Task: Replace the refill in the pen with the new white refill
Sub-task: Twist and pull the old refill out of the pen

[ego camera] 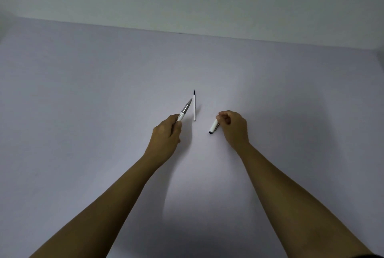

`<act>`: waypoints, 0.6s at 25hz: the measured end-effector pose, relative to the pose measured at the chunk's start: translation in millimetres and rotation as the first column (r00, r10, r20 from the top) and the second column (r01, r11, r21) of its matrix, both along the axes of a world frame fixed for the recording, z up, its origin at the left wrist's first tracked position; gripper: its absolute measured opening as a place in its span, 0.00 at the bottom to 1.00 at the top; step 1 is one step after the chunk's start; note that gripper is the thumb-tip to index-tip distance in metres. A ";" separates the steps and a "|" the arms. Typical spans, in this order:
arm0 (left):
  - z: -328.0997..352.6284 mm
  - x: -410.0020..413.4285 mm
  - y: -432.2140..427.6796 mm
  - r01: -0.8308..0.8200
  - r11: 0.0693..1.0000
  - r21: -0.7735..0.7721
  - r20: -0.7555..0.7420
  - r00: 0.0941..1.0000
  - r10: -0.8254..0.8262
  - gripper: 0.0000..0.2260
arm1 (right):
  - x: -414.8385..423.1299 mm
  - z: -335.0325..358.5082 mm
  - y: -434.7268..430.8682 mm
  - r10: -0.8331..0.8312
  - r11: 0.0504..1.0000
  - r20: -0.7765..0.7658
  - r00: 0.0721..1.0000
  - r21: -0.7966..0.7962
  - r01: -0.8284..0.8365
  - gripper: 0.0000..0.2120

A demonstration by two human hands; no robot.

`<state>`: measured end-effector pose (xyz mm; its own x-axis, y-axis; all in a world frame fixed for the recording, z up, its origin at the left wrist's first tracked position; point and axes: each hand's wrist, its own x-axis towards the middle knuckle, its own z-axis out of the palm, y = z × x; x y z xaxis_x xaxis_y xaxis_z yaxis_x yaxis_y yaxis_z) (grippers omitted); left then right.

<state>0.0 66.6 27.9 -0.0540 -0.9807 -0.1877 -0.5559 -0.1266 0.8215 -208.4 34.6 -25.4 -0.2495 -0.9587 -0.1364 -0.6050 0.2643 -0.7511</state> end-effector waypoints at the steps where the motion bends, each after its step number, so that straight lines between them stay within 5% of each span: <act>1: 1.8 1.8 0.3 0.013 1.000 -0.004 -0.003 1.000 -0.013 0.10 | -2.1 3.5 -0.7 0.011 1.000 -0.016 1.000 0.002 -0.011 0.11; 9: 44.7 22.8 -3.3 0.219 0.971 -0.096 0.184 0.963 -0.199 0.08 | -8.7 106.6 -10.5 0.271 0.946 -0.100 0.957 -0.158 -0.284 0.13; 15: 87.6 29.4 -7.0 0.500 0.808 -0.311 0.457 0.824 -0.334 0.09 | 17.5 172.9 -2.6 0.672 0.733 -0.236 0.702 0.077 -0.675 0.19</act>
